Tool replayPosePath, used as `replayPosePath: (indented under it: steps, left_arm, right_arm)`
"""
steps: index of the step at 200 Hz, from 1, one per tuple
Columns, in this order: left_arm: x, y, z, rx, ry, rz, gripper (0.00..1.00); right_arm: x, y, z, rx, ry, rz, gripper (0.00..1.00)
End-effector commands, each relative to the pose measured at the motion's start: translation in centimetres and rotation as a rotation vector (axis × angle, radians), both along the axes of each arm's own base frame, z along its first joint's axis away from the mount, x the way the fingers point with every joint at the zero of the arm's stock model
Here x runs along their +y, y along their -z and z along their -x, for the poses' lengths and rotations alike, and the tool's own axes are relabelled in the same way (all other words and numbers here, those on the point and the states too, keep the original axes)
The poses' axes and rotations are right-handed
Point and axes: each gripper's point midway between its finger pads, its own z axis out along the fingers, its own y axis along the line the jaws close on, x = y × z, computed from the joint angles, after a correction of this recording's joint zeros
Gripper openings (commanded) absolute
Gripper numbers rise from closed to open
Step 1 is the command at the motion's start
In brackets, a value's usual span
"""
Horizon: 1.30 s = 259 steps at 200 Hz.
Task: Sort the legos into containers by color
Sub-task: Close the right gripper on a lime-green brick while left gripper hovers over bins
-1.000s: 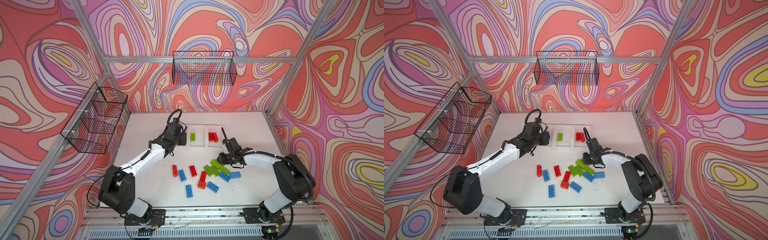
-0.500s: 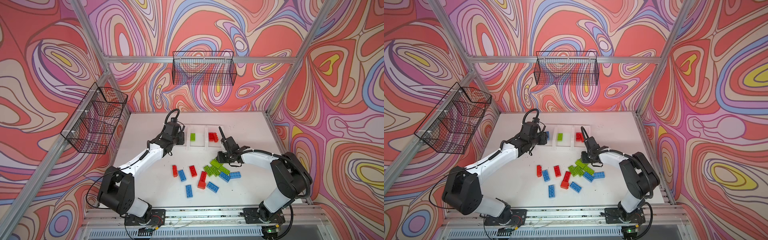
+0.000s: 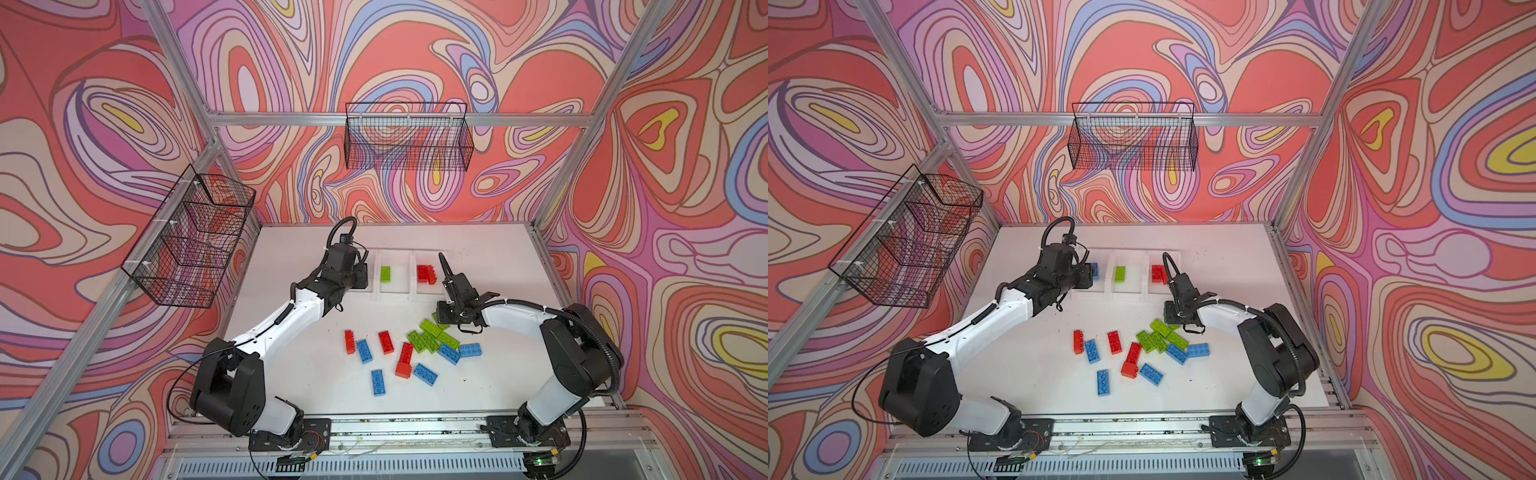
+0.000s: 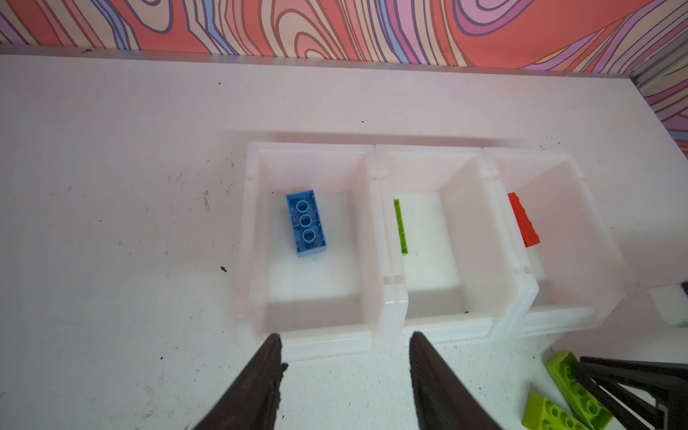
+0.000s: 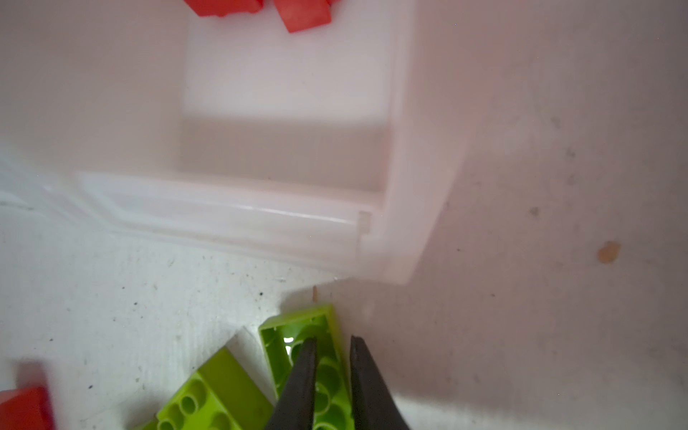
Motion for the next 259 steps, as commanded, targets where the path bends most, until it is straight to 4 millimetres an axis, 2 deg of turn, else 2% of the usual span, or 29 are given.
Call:
replayPosePath:
  steps: [1,23,41,65,101,148,180,210,229,259]
  left_arm:
    - [0.5,-0.3,0.3,-0.011,-0.010,-0.004,0.57]
    - [0.4,-0.3,0.3,-0.013,-0.008,0.000,0.57]
    - [0.4,-0.4,0.2,-0.015,-0.008,0.004,0.57]
    - [0.3,-0.2,0.2,-0.011,-0.007,0.005,0.57]
    - [0.4,-0.2,0.1,-0.011,-0.009,0.000,0.57]
    - [0.5,0.8,0.4,0.009,-0.011,-0.005,0.57]
    - [0.6,1.0,0.5,0.012,-0.011,-0.010,0.57]
    - [0.9,1.0,0.8,0.015,-0.013,-0.025,0.57]
    - [1.2,1.2,1.1,0.020,-0.016,-0.033,0.57]
    - [1.3,1.5,1.5,0.031,-0.010,-0.038,0.57]
  right_arm:
    - [-0.3,-1.1,0.1,-0.035,-0.007,-0.015,0.32]
    - [0.4,-2.0,0.2,-0.044,-0.065,-0.035,0.45]
    - [0.5,-2.1,0.3,-0.042,-0.103,-0.020,0.50]
    - [0.4,-1.8,0.5,-0.034,-0.119,-0.004,0.52]
    - [0.6,-0.4,0.7,0.010,-0.134,0.008,0.54]
    - [0.6,0.9,0.8,0.036,-0.135,0.046,0.55]
    - [0.5,1.5,0.5,0.045,-0.132,0.066,0.49]
    - [0.4,1.4,0.3,0.047,-0.124,0.073,0.32]
    - [0.3,0.5,-0.1,0.029,-0.120,0.080,0.25]
    - [0.7,-2.9,-1.2,-0.034,-0.126,0.073,0.19]
